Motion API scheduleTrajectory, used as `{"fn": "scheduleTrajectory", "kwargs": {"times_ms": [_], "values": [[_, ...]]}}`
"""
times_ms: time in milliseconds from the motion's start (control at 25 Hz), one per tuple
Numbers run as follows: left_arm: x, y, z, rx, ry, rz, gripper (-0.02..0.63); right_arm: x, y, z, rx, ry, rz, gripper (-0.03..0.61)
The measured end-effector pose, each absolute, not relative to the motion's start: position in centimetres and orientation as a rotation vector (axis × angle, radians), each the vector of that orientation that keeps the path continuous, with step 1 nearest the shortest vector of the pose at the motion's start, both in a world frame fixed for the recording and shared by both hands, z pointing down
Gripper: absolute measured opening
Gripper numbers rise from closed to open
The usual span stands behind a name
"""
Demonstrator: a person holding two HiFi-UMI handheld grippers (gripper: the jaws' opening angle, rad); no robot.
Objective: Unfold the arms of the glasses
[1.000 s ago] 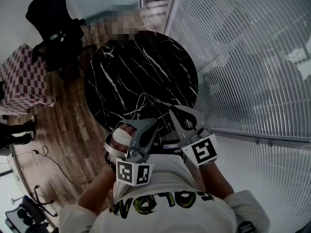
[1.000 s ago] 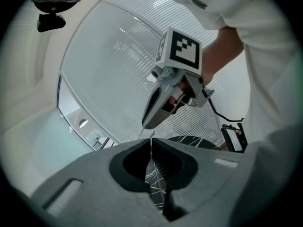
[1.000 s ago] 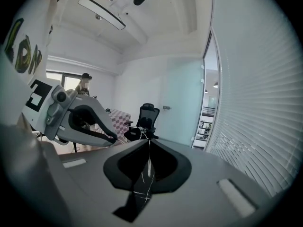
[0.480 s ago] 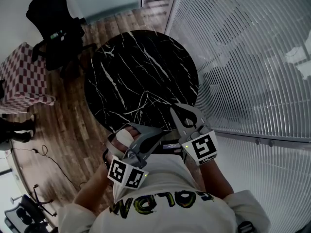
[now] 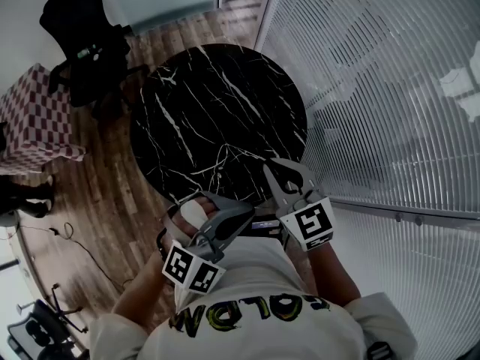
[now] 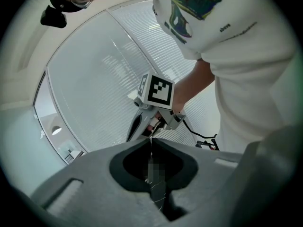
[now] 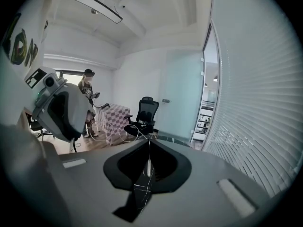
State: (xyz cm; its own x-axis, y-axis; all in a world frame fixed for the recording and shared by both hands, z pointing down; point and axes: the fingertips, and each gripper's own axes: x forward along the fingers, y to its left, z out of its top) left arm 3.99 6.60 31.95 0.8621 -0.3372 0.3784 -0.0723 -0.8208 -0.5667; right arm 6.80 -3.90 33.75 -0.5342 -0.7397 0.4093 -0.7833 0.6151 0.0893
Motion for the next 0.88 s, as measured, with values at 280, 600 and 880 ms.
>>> {"fn": "scheduleTrajectory", "kwargs": {"times_ms": [280,600,880], "values": [[3.4,5.9,33.2,-2.433,0.330,-0.692,0.015,6.2,-3.7,34.0,1.193,-2.449,0.159,0.011],[3.1,4.6,35.1,-2.402,0.397,-0.715,0.063,5.6,-3.4,34.2,1.192,-2.480,0.115,0.011],[2.2,2.4,34.7,-2.526,0.565,-0.637,0.147,5.7,-4.0,35.1,1.164,-2.468,0.053,0.011]]}}
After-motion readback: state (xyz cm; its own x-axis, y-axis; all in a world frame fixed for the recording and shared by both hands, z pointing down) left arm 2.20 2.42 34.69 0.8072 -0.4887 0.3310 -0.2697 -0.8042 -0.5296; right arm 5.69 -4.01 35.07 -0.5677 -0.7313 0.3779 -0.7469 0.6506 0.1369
